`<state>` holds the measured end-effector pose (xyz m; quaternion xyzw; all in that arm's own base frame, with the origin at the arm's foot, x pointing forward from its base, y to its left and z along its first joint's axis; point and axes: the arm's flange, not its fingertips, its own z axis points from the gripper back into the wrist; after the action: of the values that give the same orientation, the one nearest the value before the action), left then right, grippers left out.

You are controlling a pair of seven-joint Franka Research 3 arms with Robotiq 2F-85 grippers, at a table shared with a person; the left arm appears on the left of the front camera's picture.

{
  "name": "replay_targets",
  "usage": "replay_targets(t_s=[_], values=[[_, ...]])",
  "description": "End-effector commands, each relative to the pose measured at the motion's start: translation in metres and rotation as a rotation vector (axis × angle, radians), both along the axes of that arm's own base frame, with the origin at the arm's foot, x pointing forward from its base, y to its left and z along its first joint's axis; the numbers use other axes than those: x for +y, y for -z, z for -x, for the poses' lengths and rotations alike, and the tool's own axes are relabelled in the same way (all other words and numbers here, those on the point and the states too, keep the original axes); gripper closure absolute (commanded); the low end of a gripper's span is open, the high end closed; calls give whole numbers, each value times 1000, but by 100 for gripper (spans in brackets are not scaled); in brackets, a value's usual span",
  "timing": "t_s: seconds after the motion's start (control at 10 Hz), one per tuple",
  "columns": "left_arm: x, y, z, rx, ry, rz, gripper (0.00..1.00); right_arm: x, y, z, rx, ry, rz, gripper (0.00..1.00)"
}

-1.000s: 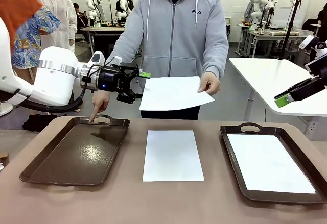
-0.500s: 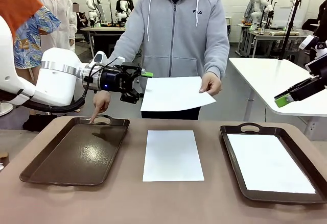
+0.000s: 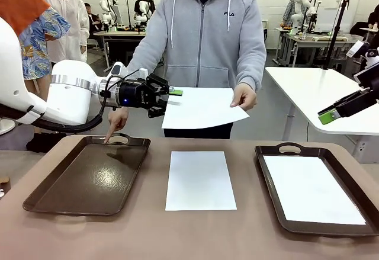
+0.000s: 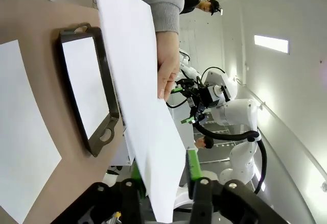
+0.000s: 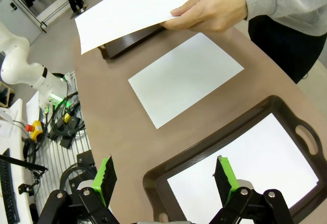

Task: Sort the A4 documents.
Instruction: Receive the A4 Paper.

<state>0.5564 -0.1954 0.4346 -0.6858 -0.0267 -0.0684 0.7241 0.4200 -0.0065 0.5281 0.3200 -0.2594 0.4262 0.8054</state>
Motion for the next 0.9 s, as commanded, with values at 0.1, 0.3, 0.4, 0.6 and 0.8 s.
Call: replay_targets(t_s=[0.1,0.3,0.4,0.6,0.8], values=[[-1,-3,-9,23,13,36,97,1,0,0,-1,-4,-4,0],[-2,-2,-7,23,18,44,100,1,0,0,-1,-4,-4,0],[-2,-2,-7,24,20,50,100,1,0,0,-1,-4,-4,0],[-2,-2,-5,15,13,34,100,1,0,0,-1,-4,-4,0],[-4,-1,0,-3,32,21,100,1,0,0,-1,-4,-4,0]])
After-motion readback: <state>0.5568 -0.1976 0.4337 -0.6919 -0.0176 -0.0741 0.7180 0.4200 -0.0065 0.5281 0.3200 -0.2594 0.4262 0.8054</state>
